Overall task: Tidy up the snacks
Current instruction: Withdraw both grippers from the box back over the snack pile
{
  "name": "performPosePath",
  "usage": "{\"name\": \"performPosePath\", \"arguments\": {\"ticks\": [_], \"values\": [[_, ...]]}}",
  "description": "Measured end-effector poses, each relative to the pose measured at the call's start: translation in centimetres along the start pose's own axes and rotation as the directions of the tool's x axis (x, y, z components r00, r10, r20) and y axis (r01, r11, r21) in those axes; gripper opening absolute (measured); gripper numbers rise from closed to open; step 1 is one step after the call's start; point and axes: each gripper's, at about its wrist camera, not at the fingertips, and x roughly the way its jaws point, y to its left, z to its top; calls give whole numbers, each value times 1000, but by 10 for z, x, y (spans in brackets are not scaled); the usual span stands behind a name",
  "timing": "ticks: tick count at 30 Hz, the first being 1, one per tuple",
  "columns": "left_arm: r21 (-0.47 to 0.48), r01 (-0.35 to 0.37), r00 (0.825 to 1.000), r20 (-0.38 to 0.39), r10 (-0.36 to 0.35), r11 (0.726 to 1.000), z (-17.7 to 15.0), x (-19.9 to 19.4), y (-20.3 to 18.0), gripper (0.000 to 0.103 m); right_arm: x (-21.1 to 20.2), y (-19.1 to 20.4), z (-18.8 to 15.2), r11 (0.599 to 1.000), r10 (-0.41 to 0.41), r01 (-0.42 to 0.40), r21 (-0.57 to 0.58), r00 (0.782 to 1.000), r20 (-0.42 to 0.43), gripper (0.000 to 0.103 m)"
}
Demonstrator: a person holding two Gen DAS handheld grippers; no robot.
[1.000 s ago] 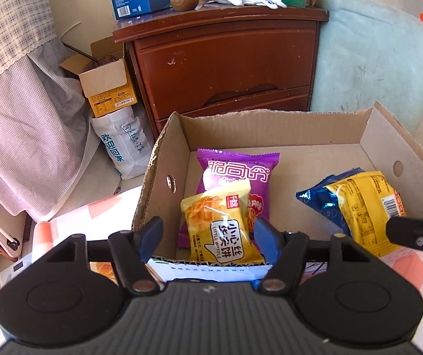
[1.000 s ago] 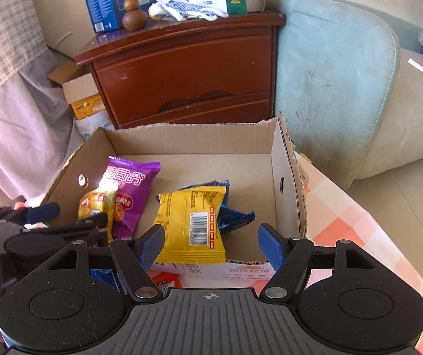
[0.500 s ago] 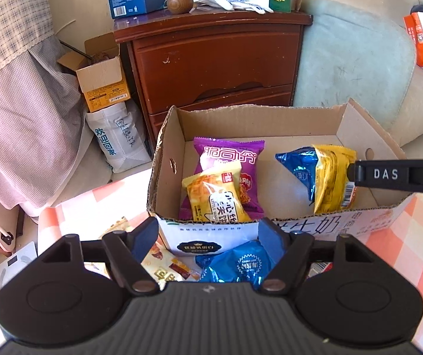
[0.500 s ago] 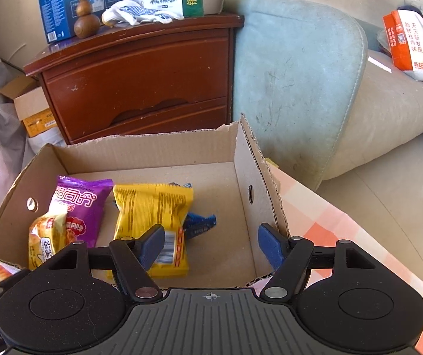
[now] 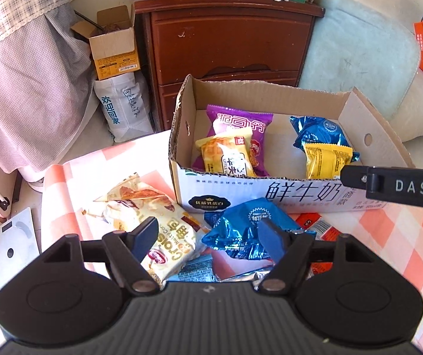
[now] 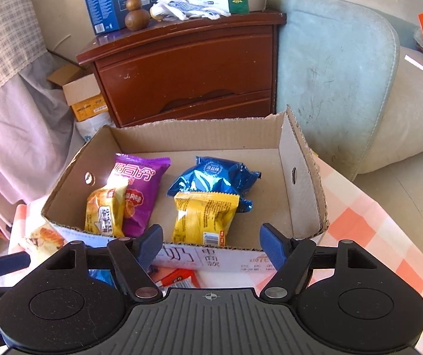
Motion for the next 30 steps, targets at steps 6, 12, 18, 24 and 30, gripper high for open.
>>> {"name": "performPosePath", "arguments": {"ticks": [6,12,18,24,30], "values": [[34,39,999,-22,-39,999,-16,-7,-5,74,-14,4,-18,999,31,-32,-42,999,-25,73],[168,81,997,-14,-80,983,-36,-11,-19,74,-30,-8,-34,998,52,-54,-40,997,-52,73],[346,104,993,13,-116,932,-56,-14,-30,74,-42,-19,-50,996,78,-81,-28,993,-91,74],[419,111,993,-7,-119,901,-69,-5,-39,74,-42,-16,-70,995,82,-90,-49,985,-154,77],[466,86,995,3,-99,881,-74,4,-50,75,-39,-12,-85,998,57,-63,-23,976,-209,77]]}}
